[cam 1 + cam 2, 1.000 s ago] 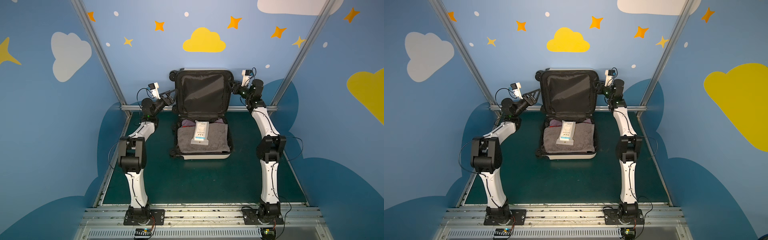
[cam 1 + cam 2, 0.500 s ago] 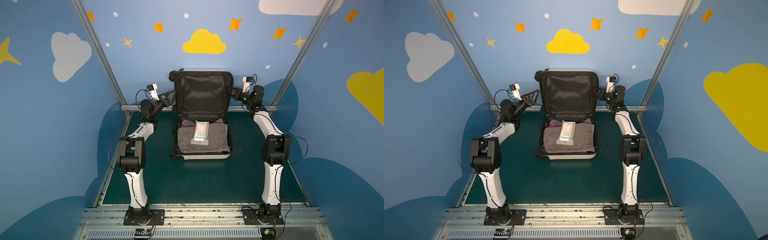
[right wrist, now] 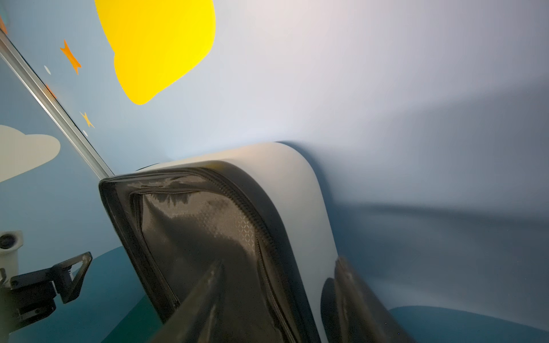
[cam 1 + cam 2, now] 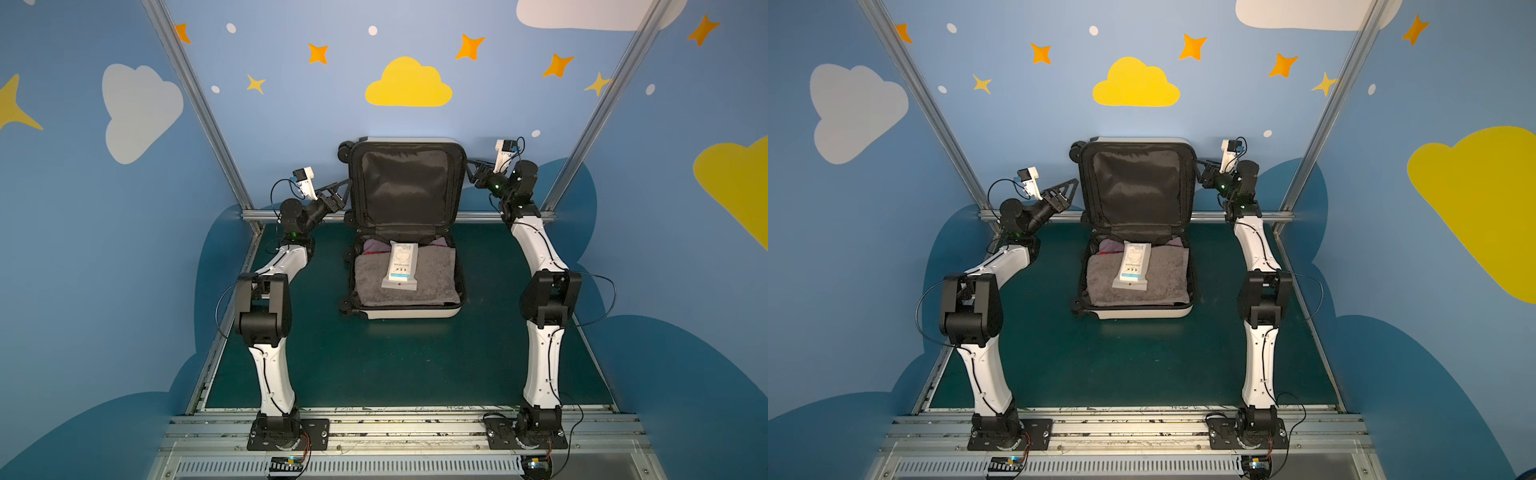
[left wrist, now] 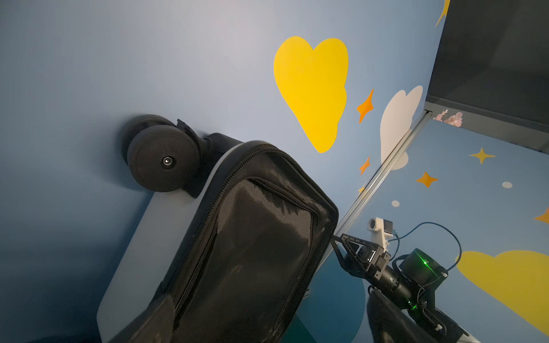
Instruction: Pack the luggage
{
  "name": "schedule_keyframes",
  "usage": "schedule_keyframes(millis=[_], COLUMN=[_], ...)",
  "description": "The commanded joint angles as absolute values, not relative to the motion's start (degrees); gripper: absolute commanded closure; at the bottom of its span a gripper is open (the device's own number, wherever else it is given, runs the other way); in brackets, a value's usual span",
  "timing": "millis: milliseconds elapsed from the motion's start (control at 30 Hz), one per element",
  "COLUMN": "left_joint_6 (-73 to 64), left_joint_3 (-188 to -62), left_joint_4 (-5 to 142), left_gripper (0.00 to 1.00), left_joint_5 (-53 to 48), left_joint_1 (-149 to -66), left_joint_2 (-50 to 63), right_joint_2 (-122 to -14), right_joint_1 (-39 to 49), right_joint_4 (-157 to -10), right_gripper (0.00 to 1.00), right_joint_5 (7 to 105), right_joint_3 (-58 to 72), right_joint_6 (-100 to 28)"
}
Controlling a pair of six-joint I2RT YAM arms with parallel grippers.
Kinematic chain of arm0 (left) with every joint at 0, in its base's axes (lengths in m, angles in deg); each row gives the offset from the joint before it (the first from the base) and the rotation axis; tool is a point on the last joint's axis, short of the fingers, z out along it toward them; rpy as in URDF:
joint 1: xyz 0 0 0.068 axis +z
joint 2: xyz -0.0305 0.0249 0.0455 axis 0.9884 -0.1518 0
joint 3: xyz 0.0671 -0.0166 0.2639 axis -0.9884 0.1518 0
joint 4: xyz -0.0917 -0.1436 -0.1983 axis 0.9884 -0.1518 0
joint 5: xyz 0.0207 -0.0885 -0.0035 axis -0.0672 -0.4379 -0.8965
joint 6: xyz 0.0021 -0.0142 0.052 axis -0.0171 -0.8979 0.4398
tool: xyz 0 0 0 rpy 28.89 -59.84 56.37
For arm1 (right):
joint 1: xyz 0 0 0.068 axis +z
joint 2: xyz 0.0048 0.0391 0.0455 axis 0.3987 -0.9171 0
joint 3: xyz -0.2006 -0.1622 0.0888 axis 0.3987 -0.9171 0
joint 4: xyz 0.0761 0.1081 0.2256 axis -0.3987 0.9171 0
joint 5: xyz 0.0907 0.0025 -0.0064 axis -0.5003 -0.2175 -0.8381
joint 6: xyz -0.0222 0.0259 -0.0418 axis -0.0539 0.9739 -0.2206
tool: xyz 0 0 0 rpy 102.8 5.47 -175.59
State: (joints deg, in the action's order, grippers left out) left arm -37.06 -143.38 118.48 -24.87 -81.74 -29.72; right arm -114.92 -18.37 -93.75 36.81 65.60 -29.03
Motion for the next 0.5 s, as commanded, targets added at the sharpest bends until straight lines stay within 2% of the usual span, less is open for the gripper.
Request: schedule_keyframes(millis=[0, 300, 467], left_joint_6=[-37.36, -37.71, -37.78], left_joint_3=[-143.32, -143.46, -143.46], left_joint_4=[120.29, 120.16, 120.15], left_gripper=[0.01, 0.01, 0.01], left_joint_5=[-25.58, -25.60, -25.57], left_joint_1=[-81.49, -81.70, -81.76], left_joint_2=[-28.53, -29.00, -28.99], right_joint_2=[-117.42, -121.46, -123.11], right_joint_1=[-17.69, -17.42, -17.32], right_joint_4=[-91.29, -89.85, -89.80], right_gripper=[0.42, 0.45, 0.50], right_joint_5=[36.23, 36.78, 36.70], right_joint_3=[68.75, 74.50, 76.50], right_joint_6=[-29.76, -29.11, -28.33])
